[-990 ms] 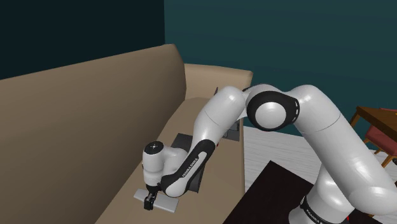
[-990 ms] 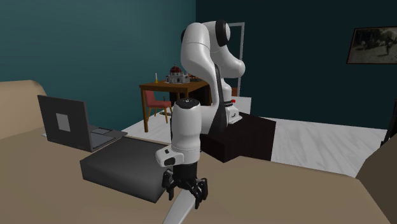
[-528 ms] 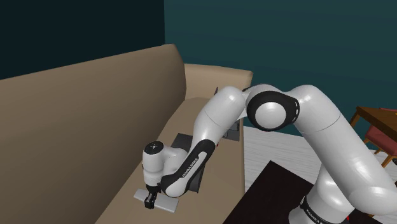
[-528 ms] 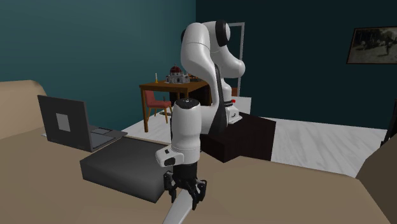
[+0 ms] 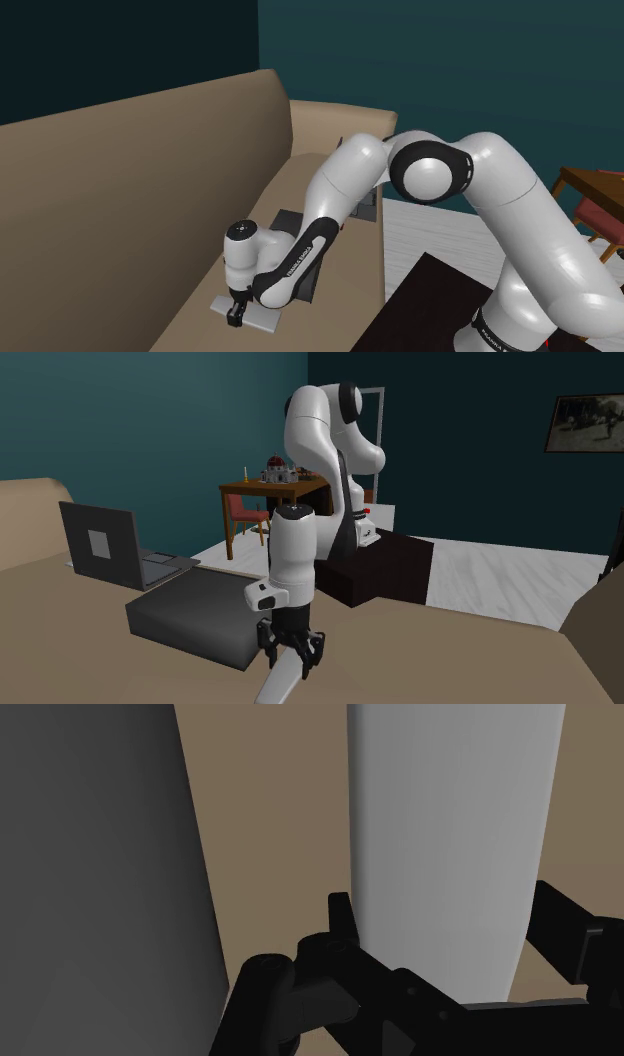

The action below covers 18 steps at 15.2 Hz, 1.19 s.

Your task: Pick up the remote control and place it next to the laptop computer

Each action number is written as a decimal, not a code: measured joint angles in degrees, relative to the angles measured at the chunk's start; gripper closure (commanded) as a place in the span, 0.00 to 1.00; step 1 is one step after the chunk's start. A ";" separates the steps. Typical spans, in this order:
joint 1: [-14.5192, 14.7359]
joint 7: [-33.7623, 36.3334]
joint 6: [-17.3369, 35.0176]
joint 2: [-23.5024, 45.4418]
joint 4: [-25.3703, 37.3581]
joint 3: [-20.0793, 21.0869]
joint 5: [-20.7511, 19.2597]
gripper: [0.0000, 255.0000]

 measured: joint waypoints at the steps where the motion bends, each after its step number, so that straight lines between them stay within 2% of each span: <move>1: -0.08 -0.03 -0.28 -0.60 -0.33 0.16 0.10 1.00; 18: -2.65 -2.27 -7.50 -11.53 -4.15 3.55 3.04 1.00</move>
